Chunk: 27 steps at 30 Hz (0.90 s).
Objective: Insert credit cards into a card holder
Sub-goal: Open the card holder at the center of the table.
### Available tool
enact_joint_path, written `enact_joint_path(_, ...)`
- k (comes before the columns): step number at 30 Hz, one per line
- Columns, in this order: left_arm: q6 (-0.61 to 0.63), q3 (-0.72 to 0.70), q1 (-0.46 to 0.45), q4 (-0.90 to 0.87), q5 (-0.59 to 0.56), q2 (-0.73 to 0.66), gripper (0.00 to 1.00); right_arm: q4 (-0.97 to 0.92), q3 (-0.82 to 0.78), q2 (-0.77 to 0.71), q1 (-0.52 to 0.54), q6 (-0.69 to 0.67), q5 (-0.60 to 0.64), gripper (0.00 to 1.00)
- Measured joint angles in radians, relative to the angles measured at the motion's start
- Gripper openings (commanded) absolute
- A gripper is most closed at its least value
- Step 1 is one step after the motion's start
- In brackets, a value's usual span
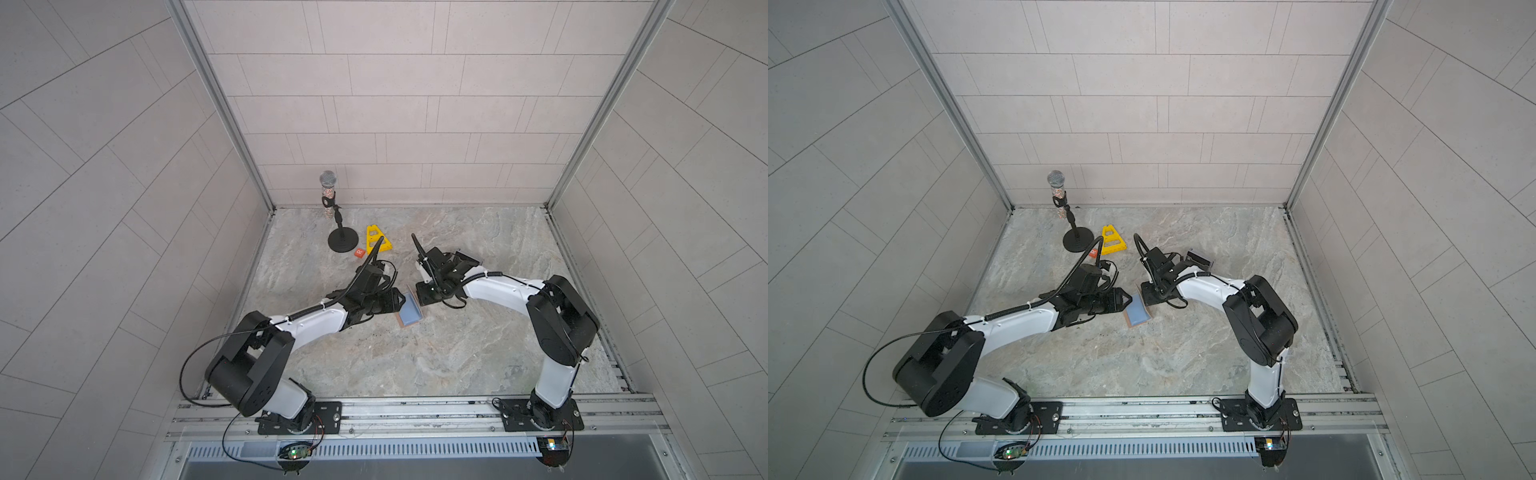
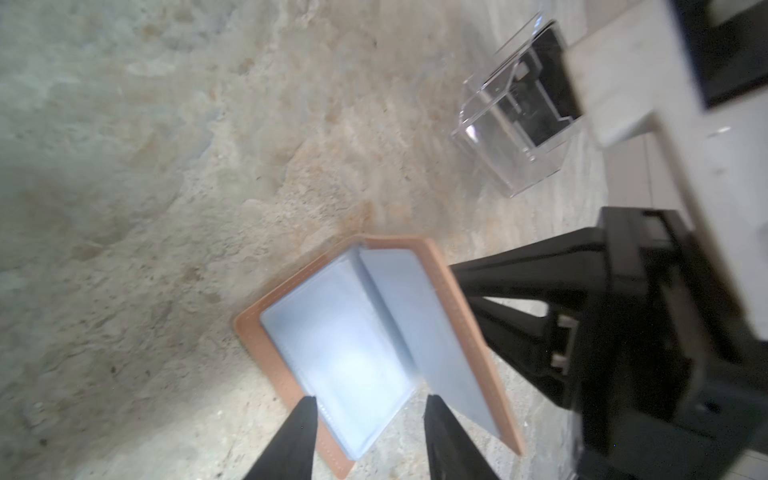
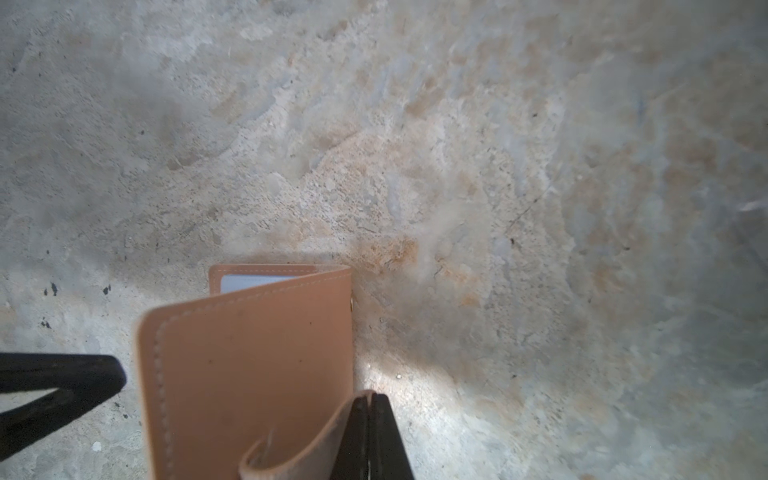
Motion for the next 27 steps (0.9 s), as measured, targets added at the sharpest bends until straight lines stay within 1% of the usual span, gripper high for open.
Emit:
enact_joint_path(8,-0.047,-0.015,0.0,0.132,0.088,0.057,0.48,-0.001,0.0,0.0,0.001,-0.007,0.001,0.0)
enact_joint_path(15,-0.063,-0.018,-0.003,0.177,0.111,0.07,0.49,0.0,0.0,0.0,0.002,-0.007,-0.005,0.0)
enact_joint_path(17,-0.076,-0.018,-0.004,0.195,0.116,0.084,0.5,0.0,0.0,0.0,0.002,-0.007,-0.007,0.0)
enact_joint_path(22,-0.106,-0.018,-0.004,0.249,0.142,0.131,0.5,-0.002,0.0,0.0,0.002,-0.007,-0.006,0.0)
enact_joint_path(27,-0.126,-0.018,-0.004,0.285,0.156,0.15,0.5,-0.005,0.0,0.001,0.002,-0.007,-0.006,0.0)
